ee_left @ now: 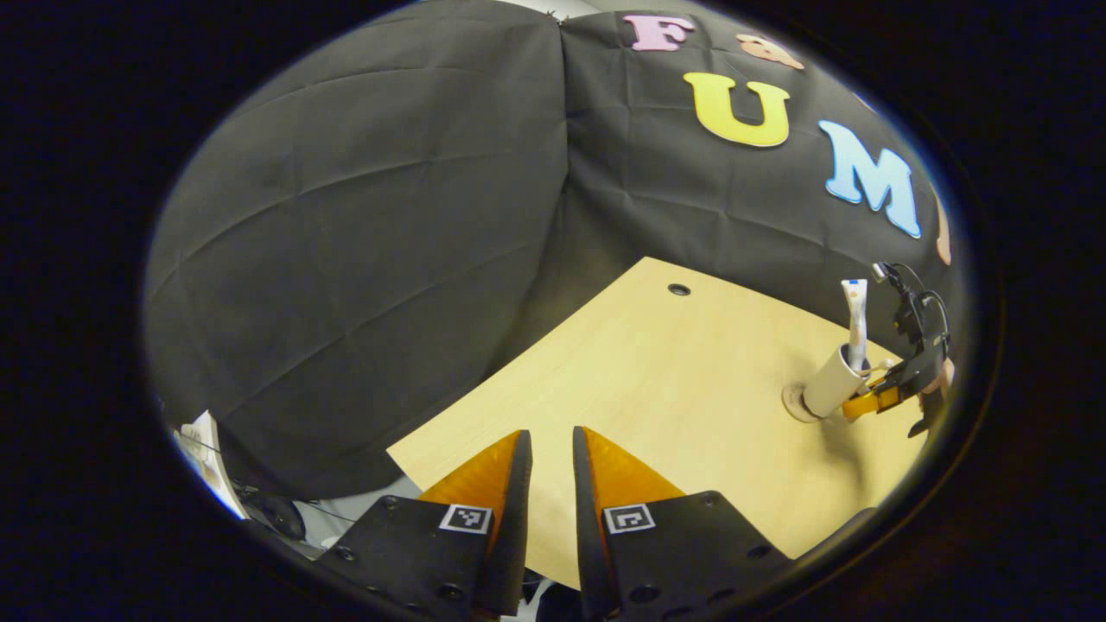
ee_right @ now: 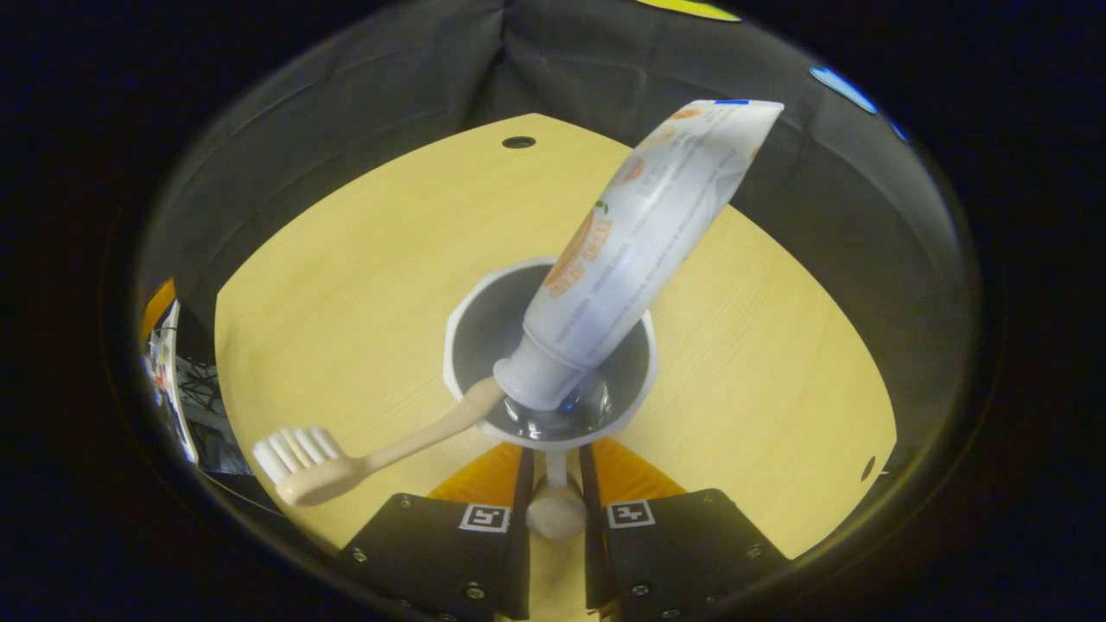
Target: Put the toothbrush and toothpaste on the desktop into the cup, then pick up the cup and place it on the coaster on the desktop.
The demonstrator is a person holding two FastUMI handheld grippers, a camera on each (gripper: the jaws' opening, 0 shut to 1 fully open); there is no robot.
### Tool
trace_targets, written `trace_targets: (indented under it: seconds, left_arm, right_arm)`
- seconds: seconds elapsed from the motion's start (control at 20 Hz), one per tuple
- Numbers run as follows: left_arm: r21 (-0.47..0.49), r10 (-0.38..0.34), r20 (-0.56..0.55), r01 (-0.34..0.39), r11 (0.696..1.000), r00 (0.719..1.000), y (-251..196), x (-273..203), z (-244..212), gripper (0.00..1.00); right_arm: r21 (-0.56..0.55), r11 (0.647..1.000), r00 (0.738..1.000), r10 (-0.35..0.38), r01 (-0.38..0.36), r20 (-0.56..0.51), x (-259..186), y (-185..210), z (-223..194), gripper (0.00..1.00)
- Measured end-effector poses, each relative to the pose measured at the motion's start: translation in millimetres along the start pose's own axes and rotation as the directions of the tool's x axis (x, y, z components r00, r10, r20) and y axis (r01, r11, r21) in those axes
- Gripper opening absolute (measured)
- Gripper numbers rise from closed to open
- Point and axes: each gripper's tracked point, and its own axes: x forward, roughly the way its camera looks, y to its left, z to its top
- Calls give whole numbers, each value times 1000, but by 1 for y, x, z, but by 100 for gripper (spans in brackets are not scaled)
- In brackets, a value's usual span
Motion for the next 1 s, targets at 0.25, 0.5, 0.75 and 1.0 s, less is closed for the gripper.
trace_targets:
  seconds: [0.25, 0.5, 0.75, 1.0]
  left_arm:
    - [-20, 28, -6, -28, 999, 1000, 19, 8, -7, 33]
    - [-28, 21, -22, -21, 999, 1000, 16, 12, -16, 37]
    - [5, -7, -15, 7, 1000, 1000, 1, 18, -12, 38]
    - [11, -19, -19, 19, 1000, 1000, -6, 24, -8, 33]
  right_arm:
    - [8, 1000, 1000, 17, -17, -9, -5, 1, -1, 26]
    - [20, 1000, 999, 25, -25, -27, -8, 5, 1, 26]
    - [18, 999, 999, 36, -35, -33, -11, 5, 2, 28]
    - [14, 999, 999, 38, -38, -11, -15, 6, 5, 42]
